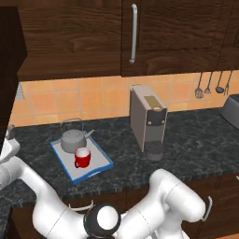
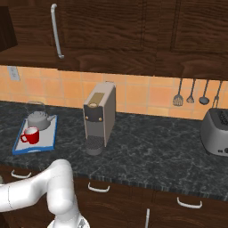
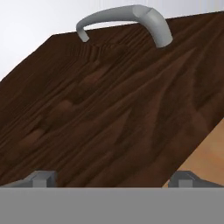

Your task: Pick the kettle from the counter and place it on the tray. Then pick the mug from the cabinet and place it on the tray. Then close the cabinet doors.

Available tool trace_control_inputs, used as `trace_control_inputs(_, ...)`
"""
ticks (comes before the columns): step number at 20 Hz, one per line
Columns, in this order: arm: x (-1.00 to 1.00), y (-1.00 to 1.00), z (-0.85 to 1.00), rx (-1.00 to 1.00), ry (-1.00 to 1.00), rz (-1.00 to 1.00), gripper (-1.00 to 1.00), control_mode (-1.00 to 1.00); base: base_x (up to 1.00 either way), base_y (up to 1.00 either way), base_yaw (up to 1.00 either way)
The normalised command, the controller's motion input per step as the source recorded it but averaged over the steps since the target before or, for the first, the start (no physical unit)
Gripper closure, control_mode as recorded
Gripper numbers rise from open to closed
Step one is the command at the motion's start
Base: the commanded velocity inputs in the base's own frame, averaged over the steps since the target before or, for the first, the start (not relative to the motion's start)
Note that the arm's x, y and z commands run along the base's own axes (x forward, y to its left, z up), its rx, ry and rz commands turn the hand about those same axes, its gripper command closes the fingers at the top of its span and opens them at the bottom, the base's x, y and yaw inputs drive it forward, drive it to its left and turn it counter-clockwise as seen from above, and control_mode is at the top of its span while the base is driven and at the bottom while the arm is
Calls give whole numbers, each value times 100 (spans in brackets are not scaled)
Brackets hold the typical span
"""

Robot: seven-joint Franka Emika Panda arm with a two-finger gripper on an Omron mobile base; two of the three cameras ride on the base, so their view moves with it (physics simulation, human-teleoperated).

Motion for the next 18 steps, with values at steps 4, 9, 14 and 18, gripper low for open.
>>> trace_control_inputs(4, 0, -56, 38, 0, -3, 2, -100, -100, 0, 0, 0)
trace_control_inputs(9, 3, -70, 39, 0, 0, 10, -100, -100, 0, 0, 0)
trace_control_inputs(14, 26, -72, 49, 10, 7, 15, -100, -100, 0, 0, 0)
trace_control_inputs(18, 52, -66, 64, 21, 23, 12, -100, -100, 0, 0, 0)
